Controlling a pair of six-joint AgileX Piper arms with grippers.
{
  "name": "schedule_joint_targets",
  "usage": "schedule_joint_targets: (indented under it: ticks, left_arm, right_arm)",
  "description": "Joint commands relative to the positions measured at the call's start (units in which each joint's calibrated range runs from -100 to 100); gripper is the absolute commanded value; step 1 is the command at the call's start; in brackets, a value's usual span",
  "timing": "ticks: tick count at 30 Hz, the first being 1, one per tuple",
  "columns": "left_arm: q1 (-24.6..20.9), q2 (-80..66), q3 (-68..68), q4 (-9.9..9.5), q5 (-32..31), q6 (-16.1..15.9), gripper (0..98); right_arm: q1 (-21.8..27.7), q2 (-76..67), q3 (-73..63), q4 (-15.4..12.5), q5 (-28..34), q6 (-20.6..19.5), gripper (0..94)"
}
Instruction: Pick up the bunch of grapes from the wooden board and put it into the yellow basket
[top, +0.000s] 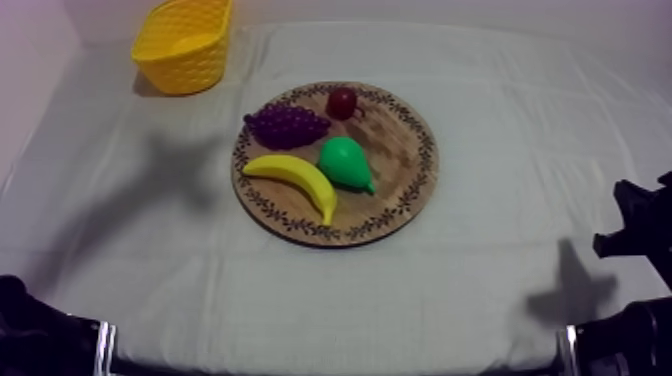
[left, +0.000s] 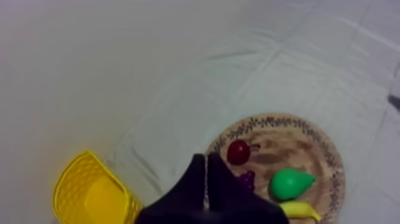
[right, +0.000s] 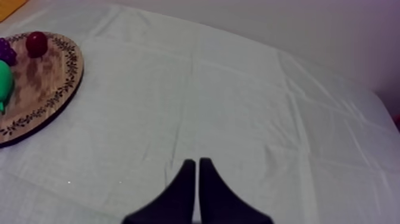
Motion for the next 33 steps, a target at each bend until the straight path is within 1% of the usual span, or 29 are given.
schedule_joint_targets:
  ticks: [1, 5, 11, 21, 33]
  left_arm:
    - [0.1, 1.1, -3.8, -0.08, 6.3, -1.3, 0.0]
    - [0.3, 3.4, -6.4, -0.09, 13.1, -2.2, 0.0]
    - [0.6, 7.0, -4.5, -0.24, 19.2, -2.4, 0.0]
    - [1.2, 8.8, -1.0, -0.4, 21.5, -3.1, 0.0]
    - [1.6, 9.4, 1.6, -0.22, 22.1, -6.5, 0.0]
  right_arm:
    - [0.0, 0.0, 0.0, 0.0, 0.0, 0.0, 0.5]
    - [0.0, 0.0, 0.0, 0.0, 0.0, 0.0, 0.5]
    - [0.0, 0.0, 0.0, 0.0, 0.0, 0.0, 0.5]
    - [0.0, 0.0, 0.0, 0.0, 0.0, 0.0, 0.5]
    - [0.0, 0.0, 0.0, 0.0, 0.0, 0.0, 0.5]
